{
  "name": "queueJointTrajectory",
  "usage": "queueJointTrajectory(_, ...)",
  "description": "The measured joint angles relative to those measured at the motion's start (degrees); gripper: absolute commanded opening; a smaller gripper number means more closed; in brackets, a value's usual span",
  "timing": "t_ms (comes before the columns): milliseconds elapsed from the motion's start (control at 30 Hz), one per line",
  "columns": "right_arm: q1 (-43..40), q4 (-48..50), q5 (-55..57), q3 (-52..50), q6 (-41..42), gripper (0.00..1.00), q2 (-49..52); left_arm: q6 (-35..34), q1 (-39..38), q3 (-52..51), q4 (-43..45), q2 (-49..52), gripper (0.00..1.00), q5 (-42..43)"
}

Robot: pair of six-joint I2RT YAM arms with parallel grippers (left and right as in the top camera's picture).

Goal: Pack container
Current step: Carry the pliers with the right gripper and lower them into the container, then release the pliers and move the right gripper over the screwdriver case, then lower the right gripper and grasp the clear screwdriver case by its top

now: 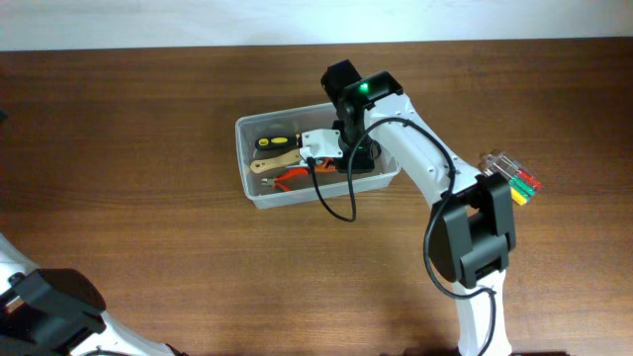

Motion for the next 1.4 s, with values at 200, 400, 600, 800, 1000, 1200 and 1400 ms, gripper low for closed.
queueJointTrajectory(200, 0.02, 0.07, 0.17, 0.35, -0.7, 0.25, 0.85, 0.0, 0.0, 0.0, 0.0, 0.0, 0.99, 0.02)
queueJointTrajectory(400, 0.02, -0.02, 0.76, 8.35, 5.51, 0.26, 0.52, 0.0, 0.0, 0.0, -0.02, 0.0, 0.99, 0.0)
queueJointTrajectory(600, -1.53, -3.02, 5.22, 21.2, 18.4, 0.36, -3.96, 0.0, 0.0, 0.0, 0.0, 0.0, 0.99, 0.0)
queueJointTrajectory(800, -13.55, -7.85, 6.82, 27.32, 35.89, 0.42, -11.17, 0.0, 0.0, 0.0, -0.02, 0.0, 0.99, 0.0)
queueJointTrajectory(1000, -32.57, -12.83, 6.23, 25.18, 50.45, 0.58, -10.19, 0.0, 0.0, 0.0, 0.0, 0.0, 0.99, 0.02)
queueJointTrajectory(1200, -43.87, -11.58, 4.44, 16.72, 52.26, 0.88, -6.4, 0.0, 0.0, 0.0, 0.0, 0.0, 0.99, 0.0)
queueJointTrajectory(1400, -47.34, -9.03, 2.64, 7.87, 43.71, 0.88, -5.14, 0.0, 0.0, 0.0, 0.0, 0.0, 0.99, 0.0)
